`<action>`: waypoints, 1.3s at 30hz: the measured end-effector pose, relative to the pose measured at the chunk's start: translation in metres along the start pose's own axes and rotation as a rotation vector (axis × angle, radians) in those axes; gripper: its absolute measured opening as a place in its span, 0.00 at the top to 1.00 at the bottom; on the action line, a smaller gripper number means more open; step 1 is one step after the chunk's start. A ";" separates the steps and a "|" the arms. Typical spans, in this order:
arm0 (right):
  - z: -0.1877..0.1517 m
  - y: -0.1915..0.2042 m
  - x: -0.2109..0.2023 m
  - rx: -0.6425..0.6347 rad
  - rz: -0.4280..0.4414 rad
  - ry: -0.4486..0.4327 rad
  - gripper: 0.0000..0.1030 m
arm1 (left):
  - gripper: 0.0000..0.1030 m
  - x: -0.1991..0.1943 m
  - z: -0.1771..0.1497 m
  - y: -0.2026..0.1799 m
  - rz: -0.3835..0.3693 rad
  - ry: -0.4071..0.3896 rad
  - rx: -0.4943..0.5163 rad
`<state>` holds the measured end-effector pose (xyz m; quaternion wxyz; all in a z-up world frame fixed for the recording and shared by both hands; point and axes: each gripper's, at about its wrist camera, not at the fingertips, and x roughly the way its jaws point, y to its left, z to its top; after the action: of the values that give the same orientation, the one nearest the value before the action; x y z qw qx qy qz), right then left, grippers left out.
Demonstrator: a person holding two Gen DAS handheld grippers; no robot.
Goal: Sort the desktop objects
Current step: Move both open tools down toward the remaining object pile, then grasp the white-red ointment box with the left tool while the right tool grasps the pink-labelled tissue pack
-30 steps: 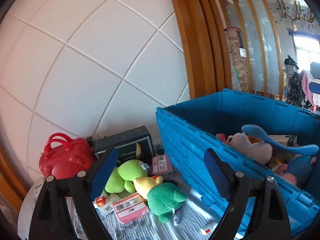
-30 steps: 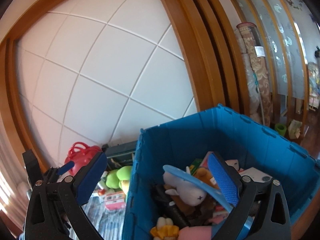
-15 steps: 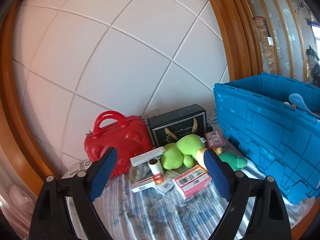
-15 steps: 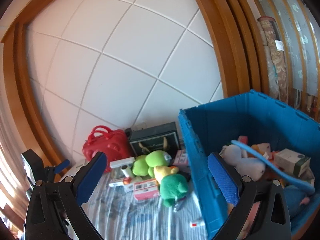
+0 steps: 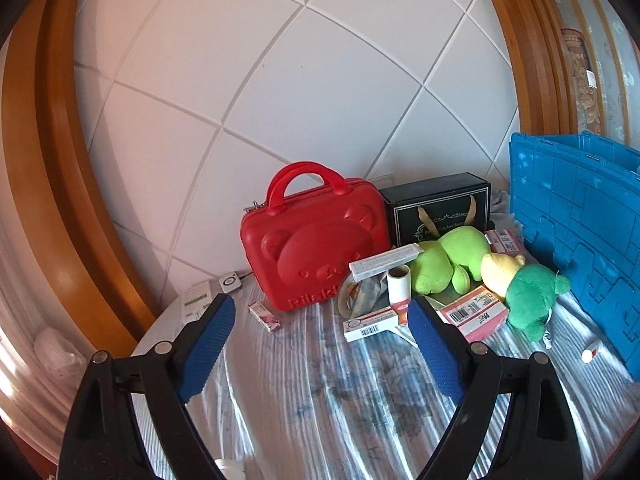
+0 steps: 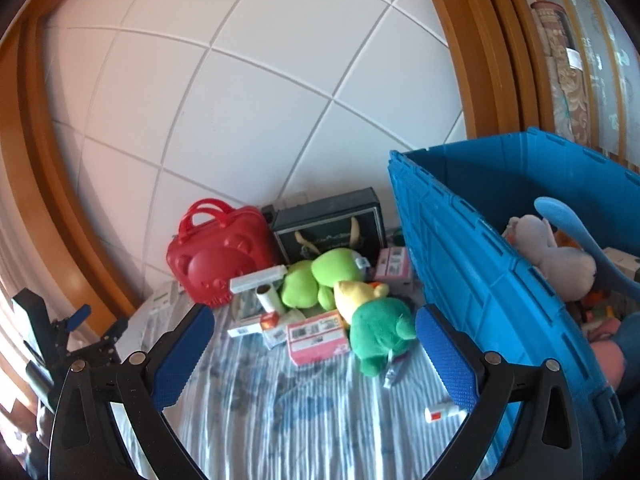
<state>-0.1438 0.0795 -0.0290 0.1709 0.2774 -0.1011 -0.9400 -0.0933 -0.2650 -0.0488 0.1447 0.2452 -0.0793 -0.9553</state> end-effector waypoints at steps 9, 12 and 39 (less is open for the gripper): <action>-0.025 0.001 0.089 -0.061 0.053 0.158 0.01 | 0.14 0.044 -0.011 -0.011 0.001 0.048 0.005; -0.035 0.000 0.131 -0.059 0.093 0.232 0.01 | 0.14 0.062 -0.014 -0.016 -0.020 0.069 0.013; -0.077 0.025 0.325 -0.172 0.214 0.575 0.01 | 0.14 0.237 -0.065 -0.046 -0.216 0.274 0.089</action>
<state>-0.3505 -0.0739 -0.2436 0.3131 0.5041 0.0027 -0.8049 -0.2705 -0.3010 -0.2212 0.0394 0.3862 -0.0741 -0.9186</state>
